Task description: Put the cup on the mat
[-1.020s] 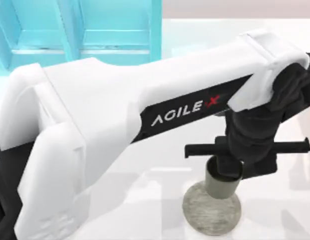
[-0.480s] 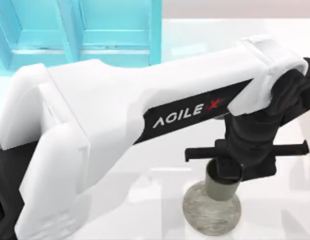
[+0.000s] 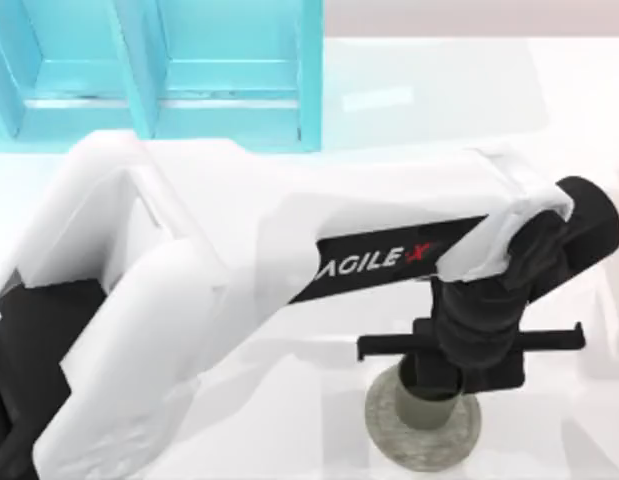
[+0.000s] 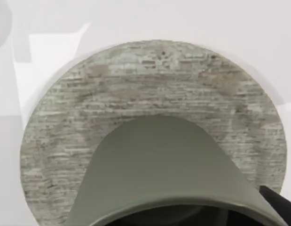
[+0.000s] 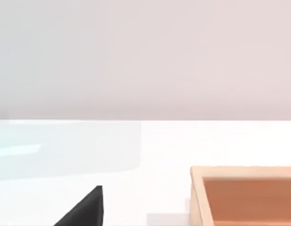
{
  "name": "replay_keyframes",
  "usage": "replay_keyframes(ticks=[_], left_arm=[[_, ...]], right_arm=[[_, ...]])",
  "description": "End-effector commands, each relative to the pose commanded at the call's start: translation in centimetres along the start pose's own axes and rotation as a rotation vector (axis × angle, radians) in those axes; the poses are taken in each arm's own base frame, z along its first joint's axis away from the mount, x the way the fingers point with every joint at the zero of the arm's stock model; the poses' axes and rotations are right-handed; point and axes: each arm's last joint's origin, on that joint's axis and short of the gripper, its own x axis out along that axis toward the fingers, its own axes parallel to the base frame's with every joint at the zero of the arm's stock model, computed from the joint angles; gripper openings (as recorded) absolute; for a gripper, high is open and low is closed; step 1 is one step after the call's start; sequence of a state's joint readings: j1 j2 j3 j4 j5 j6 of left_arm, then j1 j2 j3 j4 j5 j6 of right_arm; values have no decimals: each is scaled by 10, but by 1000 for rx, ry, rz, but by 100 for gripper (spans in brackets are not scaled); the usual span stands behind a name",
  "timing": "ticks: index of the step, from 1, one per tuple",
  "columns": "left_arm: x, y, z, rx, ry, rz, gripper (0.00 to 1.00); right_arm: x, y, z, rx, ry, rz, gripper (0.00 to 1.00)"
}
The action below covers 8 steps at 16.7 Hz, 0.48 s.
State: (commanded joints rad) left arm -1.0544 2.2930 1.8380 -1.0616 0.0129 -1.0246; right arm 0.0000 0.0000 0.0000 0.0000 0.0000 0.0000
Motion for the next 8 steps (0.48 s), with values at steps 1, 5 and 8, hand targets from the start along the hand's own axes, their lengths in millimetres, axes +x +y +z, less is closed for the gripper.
replay_keyframes(ticks=[1, 5, 8], left_arm=[[1, 0, 0, 1, 0, 0, 0], [1, 0, 0, 1, 0, 0, 8], [1, 0, 0, 1, 0, 0, 30]], right_arm=[[0, 0, 0, 0, 0, 0, 100], [0, 0, 0, 0, 0, 0, 100], [0, 0, 0, 0, 0, 0, 100]])
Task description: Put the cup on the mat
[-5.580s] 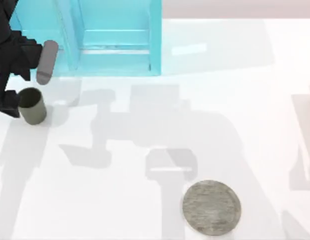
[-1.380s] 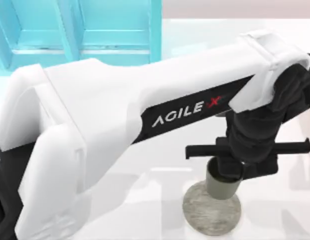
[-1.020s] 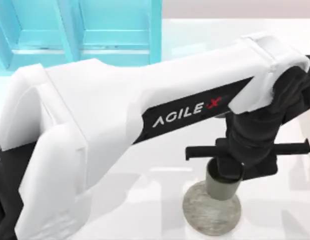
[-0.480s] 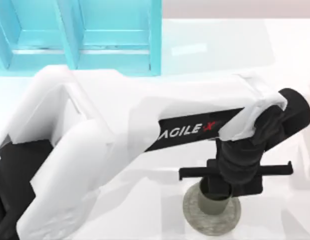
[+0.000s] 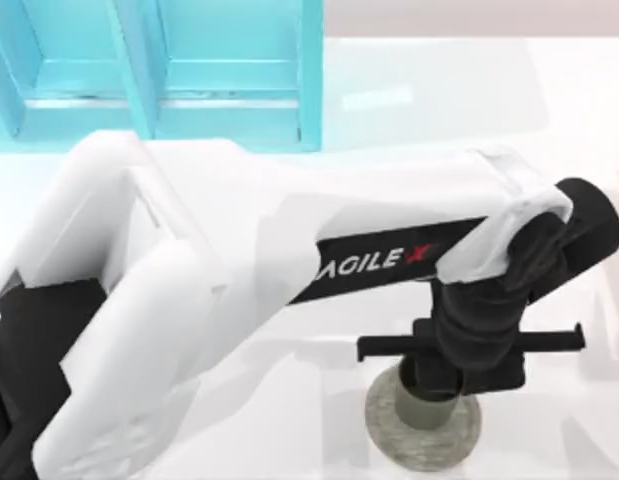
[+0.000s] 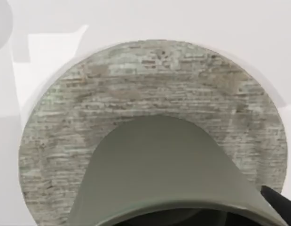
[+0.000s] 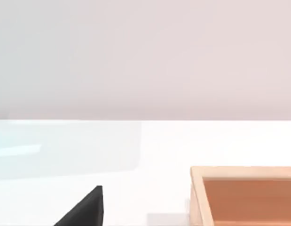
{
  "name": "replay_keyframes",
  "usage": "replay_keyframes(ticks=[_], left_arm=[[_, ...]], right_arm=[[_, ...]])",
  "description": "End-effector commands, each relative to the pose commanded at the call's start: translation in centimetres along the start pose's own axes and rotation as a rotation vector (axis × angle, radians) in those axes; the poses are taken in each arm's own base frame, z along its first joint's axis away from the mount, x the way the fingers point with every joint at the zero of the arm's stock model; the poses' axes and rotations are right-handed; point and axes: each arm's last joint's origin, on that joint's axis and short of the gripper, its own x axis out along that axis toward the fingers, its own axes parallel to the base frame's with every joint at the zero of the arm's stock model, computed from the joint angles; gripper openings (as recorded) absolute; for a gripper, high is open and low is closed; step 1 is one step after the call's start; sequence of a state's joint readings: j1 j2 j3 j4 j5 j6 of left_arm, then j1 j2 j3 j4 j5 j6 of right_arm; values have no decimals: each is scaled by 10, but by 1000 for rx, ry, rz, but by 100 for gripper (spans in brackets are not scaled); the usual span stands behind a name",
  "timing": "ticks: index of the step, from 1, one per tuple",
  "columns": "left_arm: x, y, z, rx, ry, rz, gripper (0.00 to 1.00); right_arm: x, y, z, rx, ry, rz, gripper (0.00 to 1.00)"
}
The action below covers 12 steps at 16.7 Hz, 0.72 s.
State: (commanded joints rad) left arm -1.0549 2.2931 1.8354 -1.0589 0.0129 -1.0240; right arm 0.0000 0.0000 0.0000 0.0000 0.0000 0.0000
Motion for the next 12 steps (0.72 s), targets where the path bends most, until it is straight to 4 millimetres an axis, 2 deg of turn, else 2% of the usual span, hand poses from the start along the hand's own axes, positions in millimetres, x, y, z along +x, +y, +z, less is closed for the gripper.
replay_keyframes(ticks=[9, 12], left_arm=[[0, 0, 0, 0, 0, 0, 98], [0, 0, 0, 0, 0, 0, 100]], right_arm=[[0, 0, 0, 0, 0, 0, 100], [0, 0, 0, 0, 0, 0, 100]])
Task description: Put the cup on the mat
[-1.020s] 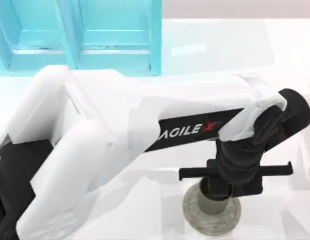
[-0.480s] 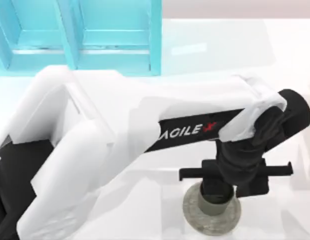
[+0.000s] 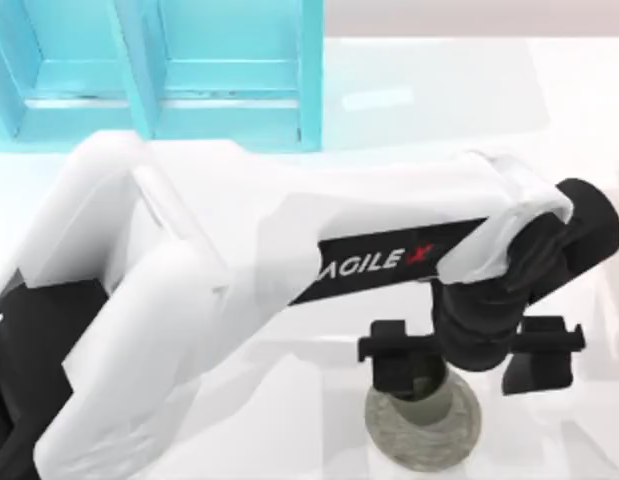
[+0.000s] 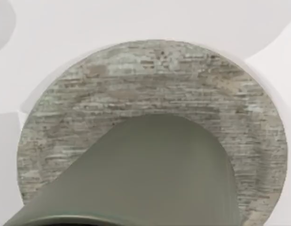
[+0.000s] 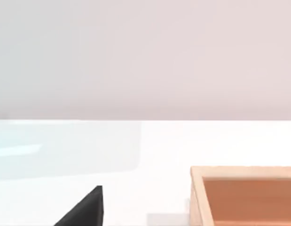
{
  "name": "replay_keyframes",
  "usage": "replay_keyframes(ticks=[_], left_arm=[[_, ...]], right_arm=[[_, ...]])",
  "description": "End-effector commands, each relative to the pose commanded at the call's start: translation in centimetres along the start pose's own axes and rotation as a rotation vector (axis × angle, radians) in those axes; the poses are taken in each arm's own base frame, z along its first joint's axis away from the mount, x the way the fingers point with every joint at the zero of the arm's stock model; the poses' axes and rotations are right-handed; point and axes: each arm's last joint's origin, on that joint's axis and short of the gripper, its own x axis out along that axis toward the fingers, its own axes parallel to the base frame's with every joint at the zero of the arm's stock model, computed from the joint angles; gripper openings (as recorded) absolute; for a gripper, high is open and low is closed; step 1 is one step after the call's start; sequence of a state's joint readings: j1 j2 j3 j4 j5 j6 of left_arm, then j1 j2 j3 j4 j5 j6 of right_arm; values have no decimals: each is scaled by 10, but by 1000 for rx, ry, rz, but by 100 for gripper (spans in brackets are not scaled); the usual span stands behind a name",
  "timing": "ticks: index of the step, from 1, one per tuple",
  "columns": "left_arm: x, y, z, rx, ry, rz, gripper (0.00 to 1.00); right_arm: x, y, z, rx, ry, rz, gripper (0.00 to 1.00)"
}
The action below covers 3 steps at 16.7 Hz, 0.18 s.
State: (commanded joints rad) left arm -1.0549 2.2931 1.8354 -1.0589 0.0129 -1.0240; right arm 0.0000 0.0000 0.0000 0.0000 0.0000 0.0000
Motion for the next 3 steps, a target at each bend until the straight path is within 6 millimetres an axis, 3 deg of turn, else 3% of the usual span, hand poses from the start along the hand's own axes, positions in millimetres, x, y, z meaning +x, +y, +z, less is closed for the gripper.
replay_keyframes(ticks=[3], left_arm=[[0, 0, 0, 0, 0, 0, 100]], right_arm=[[0, 0, 0, 0, 0, 0, 100]])
